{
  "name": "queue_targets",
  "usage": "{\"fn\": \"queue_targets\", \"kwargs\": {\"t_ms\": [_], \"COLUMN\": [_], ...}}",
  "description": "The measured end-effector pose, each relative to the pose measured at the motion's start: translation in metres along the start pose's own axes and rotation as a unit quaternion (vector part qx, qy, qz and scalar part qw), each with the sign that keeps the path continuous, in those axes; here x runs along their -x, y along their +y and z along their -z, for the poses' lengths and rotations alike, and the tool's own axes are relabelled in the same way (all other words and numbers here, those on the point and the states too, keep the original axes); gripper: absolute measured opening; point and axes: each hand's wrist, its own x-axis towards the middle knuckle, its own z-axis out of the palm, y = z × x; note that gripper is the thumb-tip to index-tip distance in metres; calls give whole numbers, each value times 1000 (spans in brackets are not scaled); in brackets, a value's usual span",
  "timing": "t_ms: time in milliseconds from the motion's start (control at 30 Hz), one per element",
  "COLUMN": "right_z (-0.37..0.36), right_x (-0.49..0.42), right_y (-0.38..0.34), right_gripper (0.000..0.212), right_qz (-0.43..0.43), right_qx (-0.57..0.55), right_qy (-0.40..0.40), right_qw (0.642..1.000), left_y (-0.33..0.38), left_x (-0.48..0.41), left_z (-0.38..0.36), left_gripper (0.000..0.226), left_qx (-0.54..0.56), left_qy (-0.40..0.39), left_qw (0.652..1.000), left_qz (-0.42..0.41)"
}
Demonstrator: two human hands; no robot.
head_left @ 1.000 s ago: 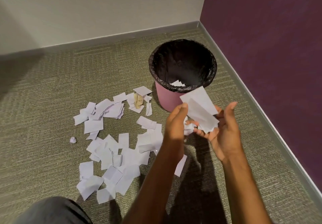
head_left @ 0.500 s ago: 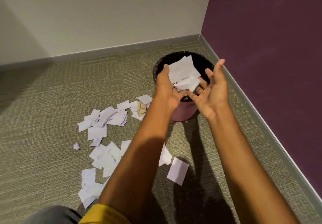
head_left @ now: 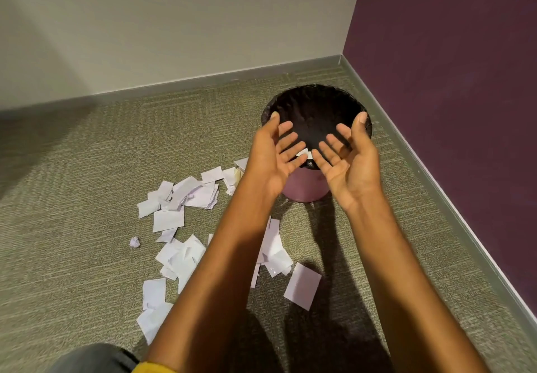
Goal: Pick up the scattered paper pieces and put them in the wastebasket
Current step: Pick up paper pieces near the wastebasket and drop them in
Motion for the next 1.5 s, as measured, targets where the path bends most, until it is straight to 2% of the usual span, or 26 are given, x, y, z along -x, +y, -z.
{"fn": "queue_targets", "kwargs": {"t_ms": [100,200,333,400,500,600,667,733,767,833,900,933,1000,1033,1133,1267,1333,1400,1500], "right_z": [13,28,58,75,105,127,141,157,166,181,193,194,193,192,193,197,197,196,193], "right_x": [8,18,28,31,36,42,41,38,38,44,56,63,72,74,70,68,68,67,64], "right_y": [9,25,58,79,112,138,159,183,194,213,228,234,244,246,249,250,249,247,245], "right_gripper": [66,44,25,26,37,43,49,49,54,81,108,114,113,111,112,110,105,96,78], "right_qz": [-2,-6,-27,-51,-84,-120,-134,-107,-89,-60,-6,20,32,30,30,41,50,63,72], "right_qx": [2,20,66,116,172,217,268,398,493,649,747,779,813,819,812,818,823,827,818], "right_qy": [-29,-52,-60,-48,-40,-27,-15,-4,-7,-40,-67,-79,-86,-81,-72,-62,-57,-50,-40], "right_qw": [1000,998,996,991,981,968,954,911,865,757,662,622,574,568,578,570,562,557,569], "left_y": [-14,-40,-83,-112,-155,-193,-210,-221,-224,-229,-232,-233,-235,-235,-240,-242,-241,-237,-223], "left_x": [9,13,18,14,4,-6,-7,-6,-5,-2,0,1,3,4,4,6,5,0,-12], "left_z": [22,50,89,111,141,163,169,172,173,175,176,176,176,175,175,175,175,175,181], "left_gripper": [50,37,20,15,21,33,48,60,62,56,45,41,37,37,33,27,24,18,18], "left_qx": [-18,-56,-201,-272,-356,-475,-550,-600,-617,-642,-671,-679,-685,-689,-700,-670,-666,-656,-624], "left_qy": [16,67,124,131,127,109,90,66,58,51,55,56,52,52,51,62,52,38,47], "left_qw": [1000,996,972,953,925,873,830,796,784,764,738,730,724,720,708,735,737,745,769], "left_qz": [-9,-5,13,31,30,10,-33,-40,-33,-31,-43,-51,-63,-67,-81,-82,-99,-116,-132]}}
